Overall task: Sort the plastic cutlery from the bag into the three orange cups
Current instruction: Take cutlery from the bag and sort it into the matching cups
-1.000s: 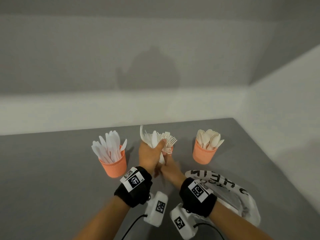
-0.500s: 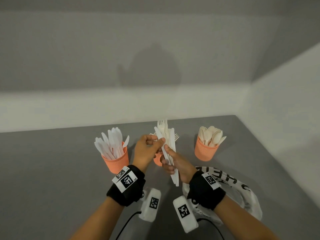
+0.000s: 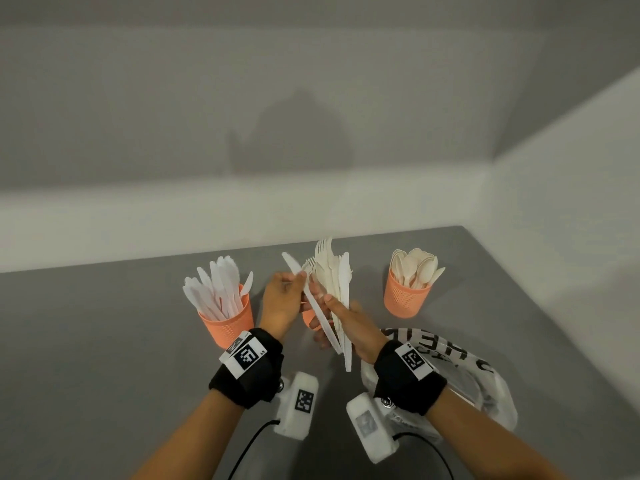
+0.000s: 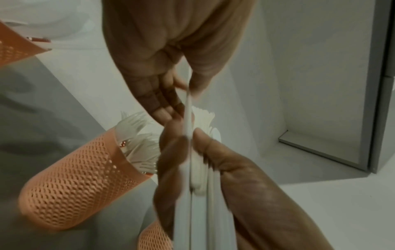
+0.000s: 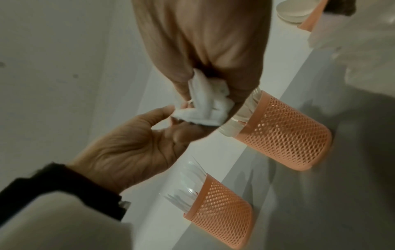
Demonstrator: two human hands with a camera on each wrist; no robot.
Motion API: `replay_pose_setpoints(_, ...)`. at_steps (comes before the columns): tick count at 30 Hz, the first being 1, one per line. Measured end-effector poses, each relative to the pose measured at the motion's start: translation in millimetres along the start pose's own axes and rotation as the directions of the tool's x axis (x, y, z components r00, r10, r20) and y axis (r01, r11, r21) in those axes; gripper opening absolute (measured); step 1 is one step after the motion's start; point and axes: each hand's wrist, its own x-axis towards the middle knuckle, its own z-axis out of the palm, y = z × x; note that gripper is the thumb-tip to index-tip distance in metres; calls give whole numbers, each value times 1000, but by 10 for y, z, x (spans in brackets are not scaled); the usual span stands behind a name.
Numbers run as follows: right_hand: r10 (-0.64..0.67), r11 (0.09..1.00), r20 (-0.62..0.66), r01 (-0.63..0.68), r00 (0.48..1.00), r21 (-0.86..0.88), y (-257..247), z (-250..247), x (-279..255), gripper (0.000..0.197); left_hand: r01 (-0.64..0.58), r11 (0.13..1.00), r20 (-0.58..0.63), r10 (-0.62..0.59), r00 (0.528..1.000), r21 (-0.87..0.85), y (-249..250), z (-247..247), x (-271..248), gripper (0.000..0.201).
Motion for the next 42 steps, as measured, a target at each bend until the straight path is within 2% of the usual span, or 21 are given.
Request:
replay_pose_setpoints(3, -28, 989, -93, 14, 995, -148, 45, -35, 48, 19, -18, 994, -71, 11, 997, -104, 35, -24, 35, 13)
replay_pose_setpoints(5, -117, 950, -162, 63, 980, -306, 95, -63, 99, 17, -51, 998, -78, 47, 996, -47, 57, -24, 50, 17)
replay_pose_setpoints(8, -301, 833, -216, 146, 929, -533, 134, -52, 138, 32, -65, 997, 21, 64, 998, 40, 87, 52, -15, 34)
replay_pose_setpoints(11, -350, 721, -190, 134, 917, -680, 169, 32, 137, 42, -44, 999, 151, 44, 987, -10, 123, 174, -134, 23)
replay_pose_setpoints(15, -359, 618, -115, 144, 926, -773, 196, 124, 62, 39, 37, 993, 161, -18, 987, -116, 106, 216, -119, 23)
replay_pose_setpoints(17, -329, 652, -102, 148, 939, -744, 169, 125, 30, 43, 49, 992, 172, -29, 985, -114, 96, 208, -93, 12)
replay_pose_setpoints(19, -215, 768, -100, 105, 971, -632, 83, 102, 16, 44, 37, 996, 204, -21, 979, -78, 99, 186, -73, 12)
replay_pose_setpoints(22, 32, 957, 63, -12, 998, -291, -67, 48, -40, 20, 12, 999, 309, 2, 951, -43, 103, 135, -34, 14)
replay_pose_setpoints(24, 100, 992, 181, -83, 978, -100, -140, 33, -96, 11, 14, 1000, 354, -15, 935, 7, 126, 99, -8, 8)
replay_pose_setpoints(26, 98, 995, 196, -90, 976, -50, -155, 44, -111, 22, 33, 999, 377, -46, 925, 40, 160, 71, 4, 11)
replay_pose_setpoints(30, 4, 999, 12, -3, 1000, -36, -78, 61, -63, 36, 23, 997, 369, -50, 928, 77, 231, 77, -40, 26)
replay_pose_setpoints(35, -67, 998, -149, 65, 987, -17, -29, 45, 39, 34, 29, 999, 268, -39, 963, 41, 109, 142, -101, 28)
replay_pose_setpoints(42, -130, 991, -171, 124, 977, -49, 0, 37, 15, 28, -33, 997, 98, 27, 995, 68, -71, 248, -76, 23)
